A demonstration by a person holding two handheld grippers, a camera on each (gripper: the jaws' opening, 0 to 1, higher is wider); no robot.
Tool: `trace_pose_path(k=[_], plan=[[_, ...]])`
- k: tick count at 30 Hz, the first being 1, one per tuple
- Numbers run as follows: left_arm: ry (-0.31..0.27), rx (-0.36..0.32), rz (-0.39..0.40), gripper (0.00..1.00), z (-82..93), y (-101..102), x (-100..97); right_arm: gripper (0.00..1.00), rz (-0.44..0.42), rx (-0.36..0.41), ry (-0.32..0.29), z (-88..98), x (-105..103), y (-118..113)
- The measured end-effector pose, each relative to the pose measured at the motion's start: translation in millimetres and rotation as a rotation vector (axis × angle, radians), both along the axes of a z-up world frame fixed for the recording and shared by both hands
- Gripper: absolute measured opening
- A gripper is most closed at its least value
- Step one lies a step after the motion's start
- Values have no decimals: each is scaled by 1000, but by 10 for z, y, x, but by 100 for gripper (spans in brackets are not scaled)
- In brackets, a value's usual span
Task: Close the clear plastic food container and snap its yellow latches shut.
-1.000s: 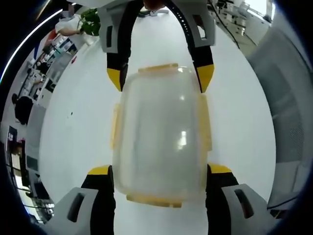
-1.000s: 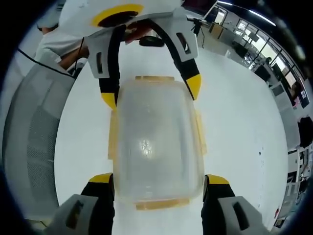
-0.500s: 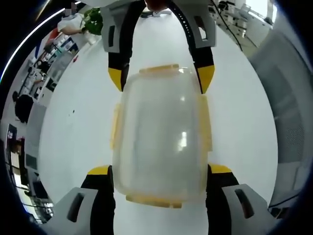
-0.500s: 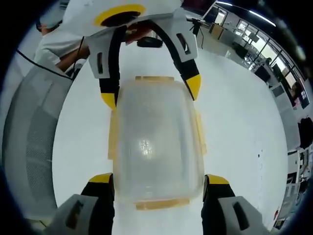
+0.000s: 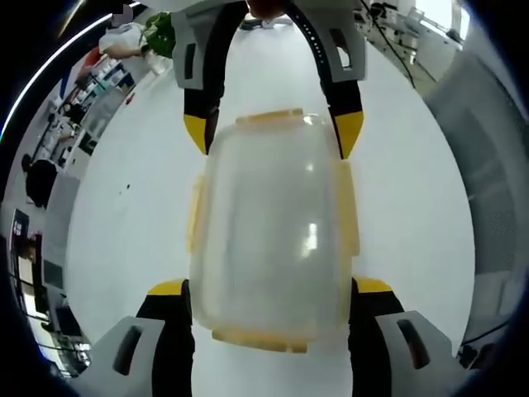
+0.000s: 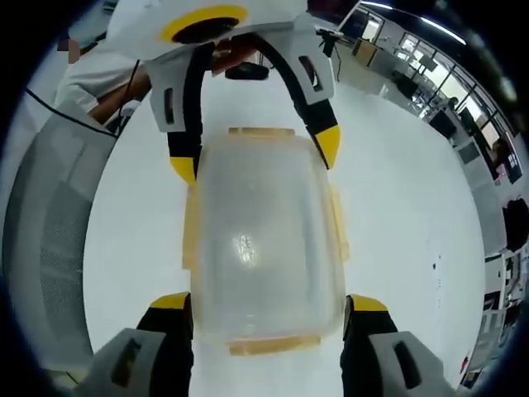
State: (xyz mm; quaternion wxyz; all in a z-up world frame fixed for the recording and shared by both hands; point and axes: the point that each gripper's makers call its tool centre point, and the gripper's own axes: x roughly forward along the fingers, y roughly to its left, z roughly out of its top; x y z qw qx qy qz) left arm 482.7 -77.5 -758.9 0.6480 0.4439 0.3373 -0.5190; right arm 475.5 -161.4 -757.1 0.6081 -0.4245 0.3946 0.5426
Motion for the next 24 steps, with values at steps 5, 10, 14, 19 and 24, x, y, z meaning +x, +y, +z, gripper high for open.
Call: trace_pose_path(k=[5,10,14,19,24], plan=[[0,-2,2,75,0,3,54,74,3,-4,-1,-2,55,1],[0,-6,6,75,0,4,91,74,7,-7,-3,-2,96,2],[-1,-7,8,75,-1,4,95,74,11,-16,-2,-4,104,0],[-9,-4,9,75,-1,4,97,76,37,-26,-15,-15,88,-17],[-30,-7,24,77,12,16,118,83,-38,41,-2,14,102,23]])
